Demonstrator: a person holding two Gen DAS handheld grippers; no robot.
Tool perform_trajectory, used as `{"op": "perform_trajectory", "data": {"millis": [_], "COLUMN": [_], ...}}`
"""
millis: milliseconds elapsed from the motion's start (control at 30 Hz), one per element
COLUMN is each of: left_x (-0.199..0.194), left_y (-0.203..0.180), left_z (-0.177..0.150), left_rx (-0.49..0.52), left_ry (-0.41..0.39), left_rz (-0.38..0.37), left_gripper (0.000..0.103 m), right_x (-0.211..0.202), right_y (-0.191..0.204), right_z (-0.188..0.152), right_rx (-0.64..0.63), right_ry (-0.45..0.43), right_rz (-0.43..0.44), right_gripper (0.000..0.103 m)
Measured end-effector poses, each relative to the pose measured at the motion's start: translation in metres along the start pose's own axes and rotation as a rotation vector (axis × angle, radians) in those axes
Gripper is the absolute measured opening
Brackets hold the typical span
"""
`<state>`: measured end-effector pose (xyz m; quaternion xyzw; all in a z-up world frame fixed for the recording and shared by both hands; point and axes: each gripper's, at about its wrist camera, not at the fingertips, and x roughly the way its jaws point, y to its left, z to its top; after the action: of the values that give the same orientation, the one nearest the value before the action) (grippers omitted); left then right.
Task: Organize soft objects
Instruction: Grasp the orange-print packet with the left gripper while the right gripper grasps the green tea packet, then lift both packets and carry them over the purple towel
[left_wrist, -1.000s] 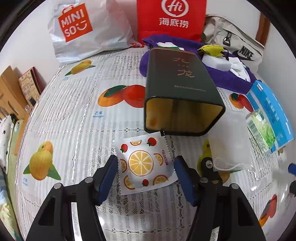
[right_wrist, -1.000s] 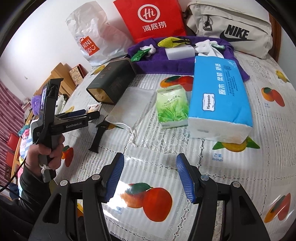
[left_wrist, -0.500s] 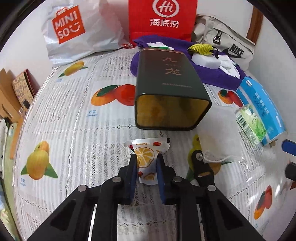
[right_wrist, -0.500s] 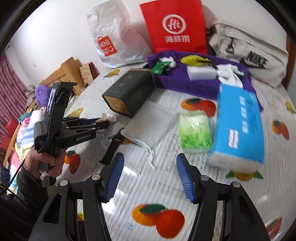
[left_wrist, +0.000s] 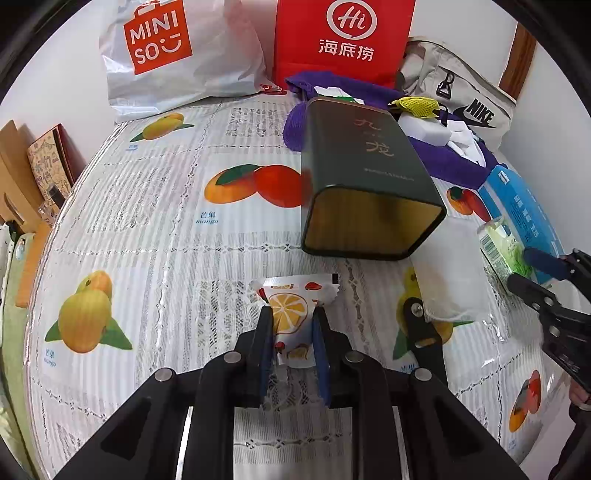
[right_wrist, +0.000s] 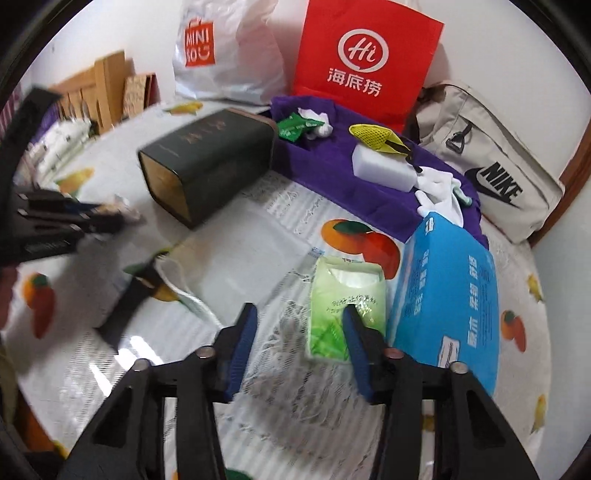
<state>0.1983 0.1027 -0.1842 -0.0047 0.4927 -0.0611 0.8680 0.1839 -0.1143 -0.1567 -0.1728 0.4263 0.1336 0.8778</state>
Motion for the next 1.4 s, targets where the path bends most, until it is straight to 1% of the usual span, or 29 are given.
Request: {"op": "perform_trajectory", "data": {"millis": [67,133,167,200,233,267,333,400,433,533,567,633,767,1067,1300,1400], "left_x": [0.001,0.002,0.002,0.002,0.002,0.002,0.002,0.002,0.001,-0.003,-0.004,-0.007,-0.014,-0.031,-0.044,-0.053], "left_y": [0.0,-0.001,-0.001,-0.002,-0.003,-0.002,-0.003,-0.003,-0.004,-0.003,-0.005,-0.009,-0.019,-0.036,-0.04,-0.043], "left_z": [0.002,0.002,0.003,0.002,0.003,0.003,0.003,0.003,0.002,0.0,-0.002,-0.006,-0.015,-0.038,-0.048,-0.05], "left_rx": [0.001,0.006,0.007,0.009,0.012,0.013,0.012,0.018,0.016,-0.006,-0.009,-0.007,0.001,-0.017,-0.036,-0.033], "left_ry": [0.002,0.001,0.002,0.002,0.003,0.003,0.003,0.003,0.007,0.014,0.015,0.016,0.023,0.027,0.019,0.004], "left_rz": [-0.002,-0.001,0.0,0.002,0.004,0.005,0.007,0.006,-0.002,-0.034,-0.035,-0.032,-0.038,-0.044,-0.026,-0.021], "left_gripper": [0.02,0.02,0.021,0.021,0.021,0.021,0.021,0.021,0.02,0.02,0.02,0.02,0.02,0.02,0.02,0.02], "right_x": [0.011,0.022,0.025,0.026,0.027,0.028,0.027,0.021,0.016,-0.001,-0.006,-0.017,-0.033,-0.062,-0.071,-0.078], "right_y": [0.002,0.003,0.005,0.007,0.008,0.009,0.009,0.006,0.003,0.002,0.003,0.003,0.007,0.005,-0.021,-0.028], "right_z": [0.0,-0.002,-0.003,-0.004,-0.004,-0.004,-0.005,-0.006,-0.006,-0.009,-0.01,-0.015,-0.029,-0.073,-0.103,-0.111], "right_rx": [-0.022,-0.039,-0.049,-0.062,-0.072,-0.085,-0.095,-0.073,-0.05,-0.005,0.006,0.026,0.044,0.091,0.194,0.217], "right_ry": [0.029,0.057,0.052,0.042,0.034,0.025,0.009,-0.009,-0.015,-0.043,-0.048,-0.061,-0.064,-0.057,-0.036,-0.044], "right_rz": [-0.039,-0.075,-0.1,-0.12,-0.138,-0.155,-0.148,-0.136,-0.1,-0.027,-0.006,0.025,0.058,0.044,0.004,-0.002], "right_gripper": [0.03,0.029,0.027,0.025,0.019,0.017,0.013,0.012,0.011,0.01,0.01,0.01,0.01,0.01,0.01,0.01]}}
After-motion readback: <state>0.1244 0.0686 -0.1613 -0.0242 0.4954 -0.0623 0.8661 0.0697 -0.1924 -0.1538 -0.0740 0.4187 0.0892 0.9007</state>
